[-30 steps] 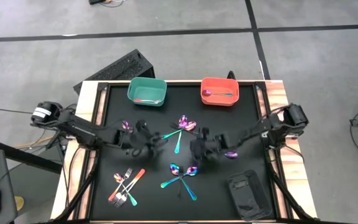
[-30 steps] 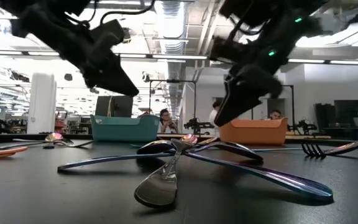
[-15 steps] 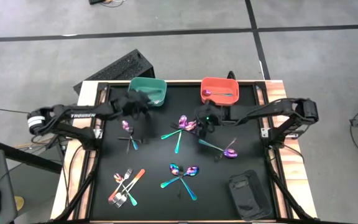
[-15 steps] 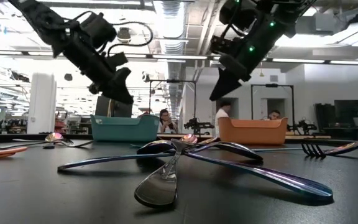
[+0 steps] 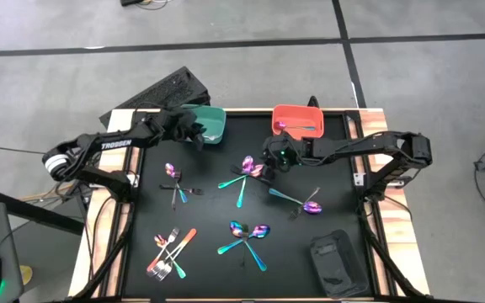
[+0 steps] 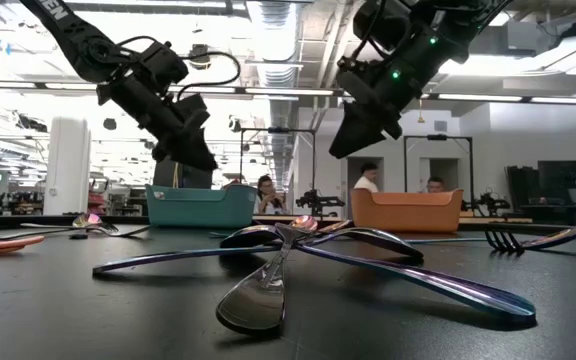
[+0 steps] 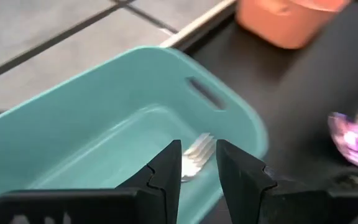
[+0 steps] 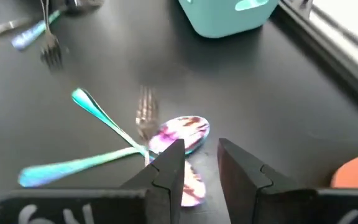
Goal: Sort silverware by color (type)
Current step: Put the purple spoon into the black bin
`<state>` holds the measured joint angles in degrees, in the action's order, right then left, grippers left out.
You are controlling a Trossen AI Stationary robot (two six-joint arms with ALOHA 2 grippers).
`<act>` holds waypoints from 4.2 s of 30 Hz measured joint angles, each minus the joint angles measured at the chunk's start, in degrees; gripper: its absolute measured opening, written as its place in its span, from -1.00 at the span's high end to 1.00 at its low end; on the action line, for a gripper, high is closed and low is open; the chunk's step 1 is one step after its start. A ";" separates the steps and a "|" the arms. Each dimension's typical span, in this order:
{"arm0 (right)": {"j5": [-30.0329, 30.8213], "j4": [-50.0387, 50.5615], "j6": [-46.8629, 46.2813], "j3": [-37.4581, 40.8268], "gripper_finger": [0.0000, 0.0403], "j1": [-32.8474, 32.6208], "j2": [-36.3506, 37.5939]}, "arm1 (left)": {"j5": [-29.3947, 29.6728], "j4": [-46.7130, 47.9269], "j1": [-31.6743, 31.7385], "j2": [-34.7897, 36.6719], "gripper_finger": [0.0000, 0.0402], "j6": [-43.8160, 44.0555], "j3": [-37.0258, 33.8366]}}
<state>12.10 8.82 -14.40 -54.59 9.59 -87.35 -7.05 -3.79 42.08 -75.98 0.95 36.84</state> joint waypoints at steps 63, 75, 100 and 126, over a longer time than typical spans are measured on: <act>-9.44 4.43 5.04 -0.42 0.33 -26.83 -14.43 | 34.01 -14.80 -48.43 2.01 0.56 15.52 -6.23; -14.24 1.53 7.53 -0.25 0.02 -25.83 -13.98 | 32.83 -14.82 -46.47 1.99 0.56 14.53 -6.23; -10.77 14.49 -13.34 -0.22 0.88 -23.50 3.55 | 36.20 -17.36 -46.36 1.99 0.56 13.16 -6.21; -2.57 41.87 -103.72 -0.33 0.88 -72.13 11.59 | 34.88 -18.30 -37.86 1.99 0.56 9.11 -6.21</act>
<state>9.53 50.69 -118.12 -54.92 -62.53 -75.76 27.82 -22.09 4.23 -74.00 10.07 30.63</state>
